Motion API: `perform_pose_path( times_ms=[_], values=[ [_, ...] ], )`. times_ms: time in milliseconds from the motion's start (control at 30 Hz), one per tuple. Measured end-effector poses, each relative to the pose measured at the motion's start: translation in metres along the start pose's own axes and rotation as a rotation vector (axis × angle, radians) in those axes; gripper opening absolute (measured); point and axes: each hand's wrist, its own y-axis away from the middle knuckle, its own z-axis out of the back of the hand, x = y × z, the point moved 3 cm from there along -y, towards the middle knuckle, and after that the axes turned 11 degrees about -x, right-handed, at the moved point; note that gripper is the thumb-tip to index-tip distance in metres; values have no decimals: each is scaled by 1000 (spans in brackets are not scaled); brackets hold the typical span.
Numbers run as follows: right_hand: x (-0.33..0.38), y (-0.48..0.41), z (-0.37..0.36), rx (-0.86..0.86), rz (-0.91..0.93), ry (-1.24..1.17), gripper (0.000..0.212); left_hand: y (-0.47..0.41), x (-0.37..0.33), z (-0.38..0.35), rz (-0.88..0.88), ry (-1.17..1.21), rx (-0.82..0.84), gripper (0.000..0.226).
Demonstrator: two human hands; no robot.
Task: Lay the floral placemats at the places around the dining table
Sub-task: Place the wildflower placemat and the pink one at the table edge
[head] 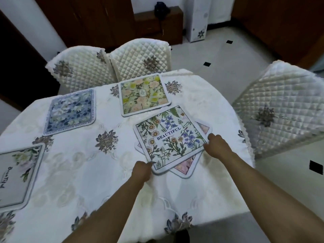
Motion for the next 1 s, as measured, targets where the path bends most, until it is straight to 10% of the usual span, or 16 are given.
perform_pose_path(
  times_ms=[500,1000],
  values=[
    [-1,-30,-11,40,-91,-238,23,-3,-15,-3,-112,-69,-155,20],
    [146,165,-52,-69,241,-441,36,34,102,227,-407,-235,-377,20]
  ],
)
